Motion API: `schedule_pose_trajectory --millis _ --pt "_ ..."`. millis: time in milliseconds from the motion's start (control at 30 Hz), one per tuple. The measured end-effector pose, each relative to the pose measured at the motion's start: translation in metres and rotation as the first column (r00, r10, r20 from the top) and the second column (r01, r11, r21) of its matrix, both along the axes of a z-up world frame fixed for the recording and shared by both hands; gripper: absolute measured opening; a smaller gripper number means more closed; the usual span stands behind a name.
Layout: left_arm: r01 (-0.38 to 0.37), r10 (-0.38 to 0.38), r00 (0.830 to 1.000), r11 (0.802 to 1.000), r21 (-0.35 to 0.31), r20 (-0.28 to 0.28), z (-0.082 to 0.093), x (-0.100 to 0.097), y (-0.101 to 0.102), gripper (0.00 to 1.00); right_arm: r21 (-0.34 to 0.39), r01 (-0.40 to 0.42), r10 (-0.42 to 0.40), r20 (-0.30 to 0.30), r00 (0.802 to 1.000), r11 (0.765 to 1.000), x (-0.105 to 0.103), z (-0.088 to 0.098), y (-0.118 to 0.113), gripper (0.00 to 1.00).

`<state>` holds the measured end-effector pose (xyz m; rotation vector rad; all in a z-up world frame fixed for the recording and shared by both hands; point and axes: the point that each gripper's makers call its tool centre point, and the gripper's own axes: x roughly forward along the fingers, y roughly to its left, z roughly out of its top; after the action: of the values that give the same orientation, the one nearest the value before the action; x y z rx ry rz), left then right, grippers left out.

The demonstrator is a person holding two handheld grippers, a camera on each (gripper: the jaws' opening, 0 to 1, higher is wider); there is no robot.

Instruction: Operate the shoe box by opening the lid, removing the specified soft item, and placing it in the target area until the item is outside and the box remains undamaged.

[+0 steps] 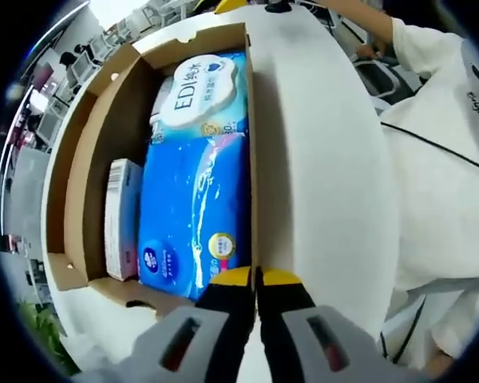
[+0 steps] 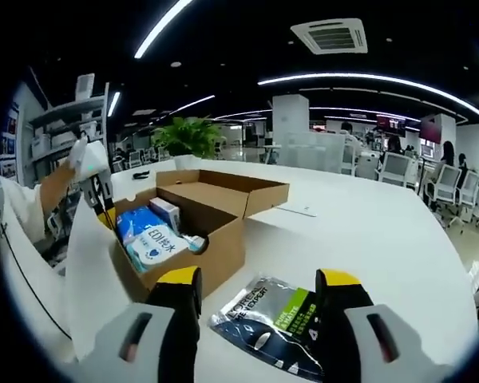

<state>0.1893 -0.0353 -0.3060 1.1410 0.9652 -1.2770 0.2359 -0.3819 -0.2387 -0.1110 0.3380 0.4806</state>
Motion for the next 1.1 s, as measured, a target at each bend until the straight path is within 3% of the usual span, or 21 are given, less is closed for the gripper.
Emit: schedule_pose_trajectory --millis 100,300,567,733,900,1100 --pt "0.041 -0.041 0.999 0.999 -0.015 0.006 0.000 0.000 0.001 0.01 0.005 -0.007 0.007 -0.005 1.000 1.000 0.003 0.001 -0.001 0.58" --pt "0.045 -0.042 0.998 0.997 -0.056 0.054 0.001 -0.005 0.000 0.01 0.003 -0.021 0.021 0.009 1.000 1.000 0.009 0.011 0.003 0.57" --pt "0.015 -0.015 1.000 0.993 -0.119 0.000 0.000 -0.004 -0.001 0.01 -0.029 -0.034 0.035 0.046 0.998 0.999 0.009 0.033 0.014 0.57" --pt "0.042 -0.040 0.999 0.996 -0.081 0.026 0.000 -0.008 -0.001 0.01 -0.087 -0.028 0.036 0.085 0.996 0.996 0.011 0.037 0.011 0.55" --pt "0.003 0.000 1.000 0.996 -0.094 0.028 -0.001 -0.004 -0.001 0.01 -0.071 -0.049 0.054 0.071 0.996 0.996 0.006 0.036 0.013 0.55" --pt "0.023 -0.020 0.999 0.996 -0.087 0.033 -0.001 -0.001 0.000 0.01 -0.050 -0.031 0.036 0.092 0.995 0.998 0.010 0.039 0.010 0.53"
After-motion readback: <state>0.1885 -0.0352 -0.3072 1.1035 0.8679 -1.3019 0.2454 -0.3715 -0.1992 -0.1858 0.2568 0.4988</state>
